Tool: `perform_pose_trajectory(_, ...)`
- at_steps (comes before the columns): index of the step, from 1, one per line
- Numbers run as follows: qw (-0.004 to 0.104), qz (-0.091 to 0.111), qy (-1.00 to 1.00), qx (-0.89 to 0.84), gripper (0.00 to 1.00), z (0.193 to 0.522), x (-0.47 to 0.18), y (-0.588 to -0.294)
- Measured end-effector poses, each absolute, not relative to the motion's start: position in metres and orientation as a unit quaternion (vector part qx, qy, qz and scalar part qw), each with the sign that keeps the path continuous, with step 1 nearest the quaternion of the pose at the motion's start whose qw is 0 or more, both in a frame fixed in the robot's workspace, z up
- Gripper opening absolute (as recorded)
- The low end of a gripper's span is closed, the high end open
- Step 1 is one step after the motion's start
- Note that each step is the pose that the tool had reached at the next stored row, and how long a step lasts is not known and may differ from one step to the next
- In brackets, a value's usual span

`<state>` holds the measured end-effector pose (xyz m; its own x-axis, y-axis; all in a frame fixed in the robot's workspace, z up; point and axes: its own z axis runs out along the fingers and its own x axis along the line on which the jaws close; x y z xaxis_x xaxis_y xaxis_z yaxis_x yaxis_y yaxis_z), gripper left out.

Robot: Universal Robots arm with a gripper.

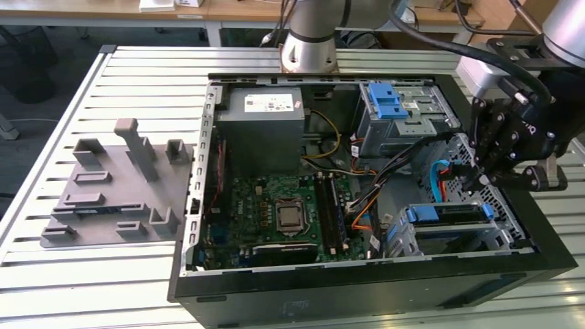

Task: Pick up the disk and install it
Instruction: 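Insert the first disk wire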

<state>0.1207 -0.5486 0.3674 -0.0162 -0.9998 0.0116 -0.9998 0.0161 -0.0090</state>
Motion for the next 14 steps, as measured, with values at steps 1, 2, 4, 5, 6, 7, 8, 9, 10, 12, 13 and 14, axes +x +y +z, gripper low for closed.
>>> perform_pose_trajectory(1,0.001,0.007,-0.713,0.701,0.11,0.369,0.121,-0.548)
perform_pose_trajectory(2,0.001,0.007,-0.713,0.701,0.11,0.370,0.121,-0.548)
perform_pose_trajectory(4,0.001,0.007,-0.713,0.701,0.11,0.371,0.121,-0.546)
perform_pose_trajectory(5,0.001,0.007,-0.713,0.701,0.11,0.371,0.122,-0.546)
perform_pose_trajectory(6,0.001,0.007,-0.713,0.701,0.11,0.371,0.123,-0.545)
perform_pose_trajectory(7,0.001,0.007,-0.713,0.701,0.11,0.371,0.125,-0.544)
perform_pose_trajectory(8,0.001,0.007,-0.713,0.701,0.11,0.371,0.126,-0.543)
perform_pose_trajectory(9,0.001,0.007,-0.713,0.701,0.11,0.371,0.127,-0.543)
perform_pose_trajectory(10,0.001,0.007,-0.713,0.701,0.11,0.371,0.128,-0.542)
perform_pose_trajectory(12,0.001,0.007,-0.713,0.701,0.11,0.371,0.128,-0.538)
perform_pose_trajectory(13,0.001,0.008,-0.713,0.701,0.11,0.371,0.128,-0.536)
perform_pose_trajectory(14,0.001,0.008,-0.713,0.701,0.11,0.371,0.128,-0.533)
